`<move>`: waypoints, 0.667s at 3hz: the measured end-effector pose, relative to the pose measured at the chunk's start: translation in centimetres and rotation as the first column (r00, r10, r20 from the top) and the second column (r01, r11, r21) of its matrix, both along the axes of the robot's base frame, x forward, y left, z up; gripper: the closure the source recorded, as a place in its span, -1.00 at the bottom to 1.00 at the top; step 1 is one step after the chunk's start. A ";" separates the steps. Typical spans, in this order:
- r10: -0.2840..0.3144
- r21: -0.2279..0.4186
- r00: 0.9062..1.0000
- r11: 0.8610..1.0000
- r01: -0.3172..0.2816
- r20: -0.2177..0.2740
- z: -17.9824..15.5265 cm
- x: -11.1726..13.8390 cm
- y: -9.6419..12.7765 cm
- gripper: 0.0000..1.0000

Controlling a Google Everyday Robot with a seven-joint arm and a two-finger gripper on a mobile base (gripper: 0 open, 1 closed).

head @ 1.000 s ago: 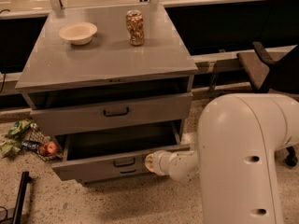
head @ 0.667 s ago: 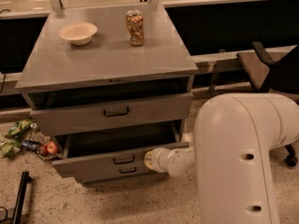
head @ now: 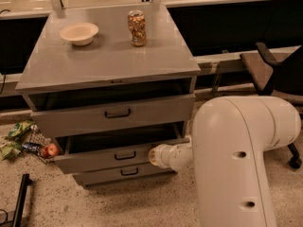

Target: Close middle drawer

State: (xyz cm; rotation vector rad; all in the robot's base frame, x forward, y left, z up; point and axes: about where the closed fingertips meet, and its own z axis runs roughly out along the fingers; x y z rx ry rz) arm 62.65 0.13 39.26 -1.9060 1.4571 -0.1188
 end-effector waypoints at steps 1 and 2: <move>-0.004 -0.015 1.000 1.000 0.004 0.003 -0.3 1.3 -0.7 1.00; -0.004 -0.052 1.000 0.999 0.005 0.018 -0.7 3.2 -1.8 1.00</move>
Offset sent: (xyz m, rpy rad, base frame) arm 0.0488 -0.0296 -0.0101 -0.0864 -0.0324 -0.0066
